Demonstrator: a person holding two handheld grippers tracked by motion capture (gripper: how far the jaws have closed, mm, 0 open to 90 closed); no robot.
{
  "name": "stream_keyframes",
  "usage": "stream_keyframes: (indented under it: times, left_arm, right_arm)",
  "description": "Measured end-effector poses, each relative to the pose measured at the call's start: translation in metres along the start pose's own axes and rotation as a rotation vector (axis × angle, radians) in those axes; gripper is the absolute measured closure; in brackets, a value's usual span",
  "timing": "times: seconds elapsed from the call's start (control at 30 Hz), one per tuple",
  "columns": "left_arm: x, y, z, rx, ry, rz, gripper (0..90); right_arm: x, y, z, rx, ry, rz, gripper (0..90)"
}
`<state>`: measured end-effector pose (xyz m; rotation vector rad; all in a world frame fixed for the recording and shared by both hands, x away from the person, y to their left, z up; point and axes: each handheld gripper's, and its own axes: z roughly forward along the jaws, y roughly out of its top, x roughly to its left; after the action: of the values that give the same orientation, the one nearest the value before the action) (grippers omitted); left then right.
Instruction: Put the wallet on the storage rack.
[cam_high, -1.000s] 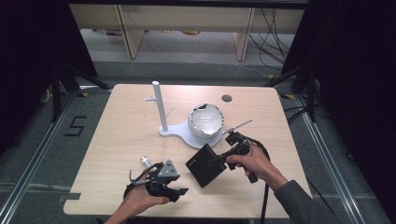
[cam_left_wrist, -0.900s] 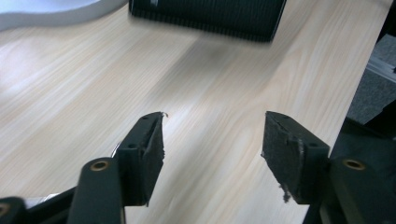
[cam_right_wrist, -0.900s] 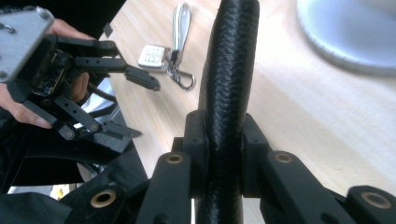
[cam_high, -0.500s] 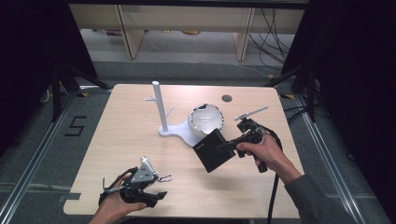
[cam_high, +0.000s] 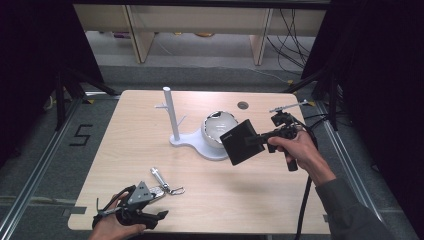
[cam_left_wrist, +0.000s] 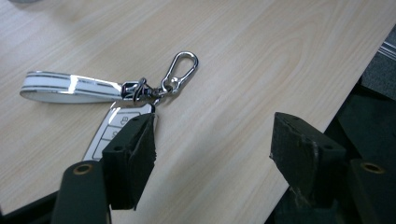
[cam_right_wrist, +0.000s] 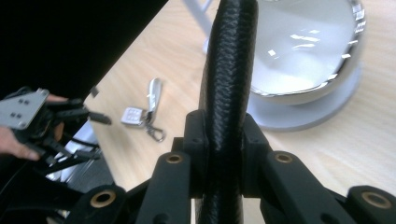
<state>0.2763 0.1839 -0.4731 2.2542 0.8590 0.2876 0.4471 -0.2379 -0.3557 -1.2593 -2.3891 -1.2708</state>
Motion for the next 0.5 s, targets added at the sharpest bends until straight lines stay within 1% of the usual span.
stream_keyframes:
  times: [0.03,0.07,0.1,0.13,0.17,0.2,0.23,0.27,0.3,0.33,0.37,0.4,0.43,0.47,0.5]
  left_arm:
    - [0.001,-0.001,-0.001,0.012,0.011,0.020,30.1]
    - [0.001,-0.003,-0.002,0.008,0.009,0.013,29.9]
    - [0.000,-0.004,-0.002,0.004,0.003,0.003,29.7]
    - [0.000,-0.005,-0.003,0.007,0.011,-0.002,29.5]
    - [0.001,-0.006,-0.003,0.008,0.009,0.005,29.3]
    - [0.001,-0.007,-0.004,0.004,0.004,0.000,29.0]
    - [0.002,-0.009,-0.004,0.015,0.013,0.008,29.0]
    - [0.003,-0.010,-0.004,0.012,0.015,0.003,29.0]
    - [0.004,-0.011,-0.005,0.012,0.016,0.005,29.0]
    - [0.004,-0.012,-0.005,0.010,0.021,-0.009,28.9]
    - [0.005,-0.012,-0.006,0.013,0.022,0.001,28.8]
    - [0.006,-0.013,-0.006,0.007,0.020,-0.004,28.6]
    - [0.005,-0.013,-0.007,0.005,0.019,-0.012,28.5]
    - [0.006,-0.014,-0.008,0.017,0.021,-0.004,27.9]
    - [0.006,-0.014,-0.008,0.014,0.022,-0.007,26.8]
  right_arm:
    - [0.001,0.002,-0.002,0.007,0.001,0.030,77.6]
    - [-0.002,0.003,-0.003,-0.007,-0.019,0.012,77.6]
    - [-0.004,0.006,-0.004,-0.008,-0.008,0.023,77.6]
    - [-0.006,0.008,-0.005,-0.018,-0.027,0.019,77.6]
    - [-0.008,0.010,-0.006,-0.018,-0.023,0.027,77.6]
    - [-0.010,0.011,-0.006,-0.022,-0.029,0.030,77.6]
    - [-0.012,0.013,-0.007,-0.028,-0.037,0.034,77.6]
    - [-0.014,0.015,-0.007,-0.029,-0.035,0.034,77.6]
    - [-0.015,0.016,-0.007,-0.032,-0.040,0.057,77.6]
    - [-0.018,0.017,-0.008,-0.042,-0.043,0.060,77.6]
    - [-0.020,0.018,-0.007,-0.047,-0.053,0.061,77.6]
    - [-0.022,0.019,-0.006,-0.043,-0.049,0.073,77.6]
    - [-0.024,0.019,-0.004,-0.046,-0.052,0.075,77.6]
    - [-0.026,0.020,-0.003,-0.043,-0.055,0.082,77.6]
    - [-0.028,0.020,-0.001,-0.047,-0.054,0.072,77.6]
